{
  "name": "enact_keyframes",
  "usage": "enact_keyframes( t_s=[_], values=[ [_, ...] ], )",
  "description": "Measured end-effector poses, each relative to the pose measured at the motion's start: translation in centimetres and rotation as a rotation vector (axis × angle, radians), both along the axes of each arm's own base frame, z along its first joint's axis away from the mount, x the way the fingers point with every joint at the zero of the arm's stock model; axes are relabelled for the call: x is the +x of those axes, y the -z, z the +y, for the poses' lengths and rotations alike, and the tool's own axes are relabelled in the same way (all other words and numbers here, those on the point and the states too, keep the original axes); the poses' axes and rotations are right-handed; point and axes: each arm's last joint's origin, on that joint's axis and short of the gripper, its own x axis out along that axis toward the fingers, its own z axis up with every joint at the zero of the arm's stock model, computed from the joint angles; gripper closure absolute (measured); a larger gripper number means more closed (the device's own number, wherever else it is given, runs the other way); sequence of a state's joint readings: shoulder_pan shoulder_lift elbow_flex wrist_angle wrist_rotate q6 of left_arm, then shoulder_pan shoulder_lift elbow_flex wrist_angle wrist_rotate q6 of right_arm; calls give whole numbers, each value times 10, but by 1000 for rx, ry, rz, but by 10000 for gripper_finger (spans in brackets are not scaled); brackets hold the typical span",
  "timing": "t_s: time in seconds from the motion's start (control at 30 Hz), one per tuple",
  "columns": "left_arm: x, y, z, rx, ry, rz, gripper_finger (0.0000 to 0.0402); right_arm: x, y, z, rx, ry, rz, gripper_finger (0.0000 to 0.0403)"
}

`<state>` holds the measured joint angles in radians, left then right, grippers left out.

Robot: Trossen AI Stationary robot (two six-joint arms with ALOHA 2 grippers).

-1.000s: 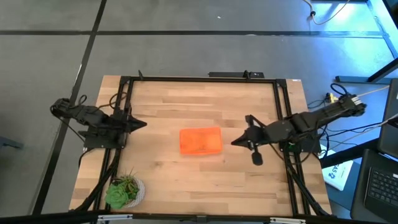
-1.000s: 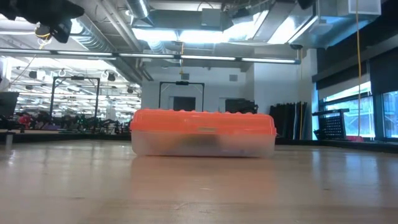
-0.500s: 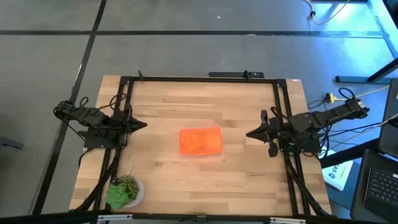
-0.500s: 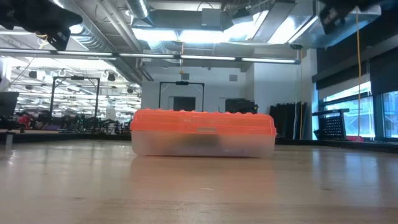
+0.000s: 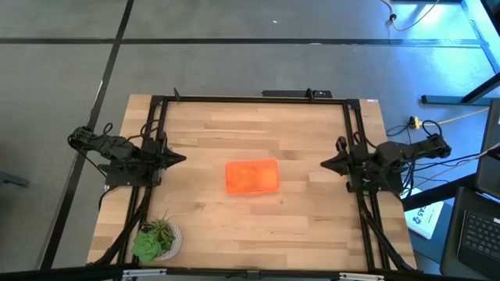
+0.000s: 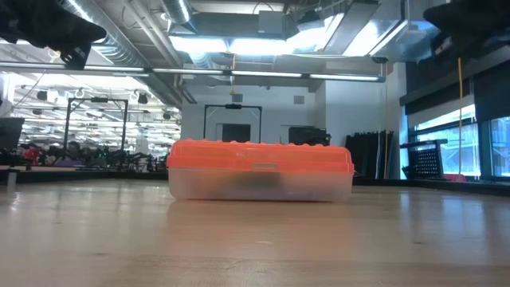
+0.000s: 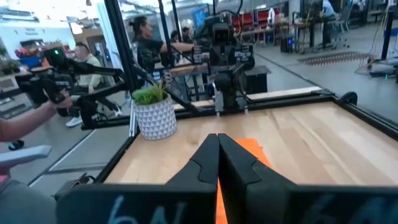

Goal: Pack school essentials
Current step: Return to Home Position

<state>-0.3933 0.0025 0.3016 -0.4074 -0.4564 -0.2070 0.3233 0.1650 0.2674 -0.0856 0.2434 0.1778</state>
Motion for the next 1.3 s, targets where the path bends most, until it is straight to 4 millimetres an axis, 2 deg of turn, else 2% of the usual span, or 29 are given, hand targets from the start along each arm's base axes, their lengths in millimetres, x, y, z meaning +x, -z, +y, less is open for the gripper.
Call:
enact_keyframes(
  t_s=[0.23, 0.57, 0.67, 0.83, 0.93, 1.3],
  values=[
    [0, 0, 0, 1, 0, 1, 401, -9, 20, -3, 19, 1, -60, 399],
    [1, 0, 0, -30, -3, -13, 401, -4, 36, -2, 21, 28, -47, 399],
    [7, 10, -3, -25, -1, -27, 401, -1, 47, -1, 15, 28, -38, 399],
    [18, 37, -8, 1, 5, -34, 401, 3, 62, 0, 14, 28, -44, 399],
    [23, 49, -10, 15, 11, -51, 401, 4, 61, 0, 2, 28, -49, 399],
    [26, 51, -11, 148, 41, -88, 398, 4, 62, 0, -143, 28, -54, 394]
  ],
)
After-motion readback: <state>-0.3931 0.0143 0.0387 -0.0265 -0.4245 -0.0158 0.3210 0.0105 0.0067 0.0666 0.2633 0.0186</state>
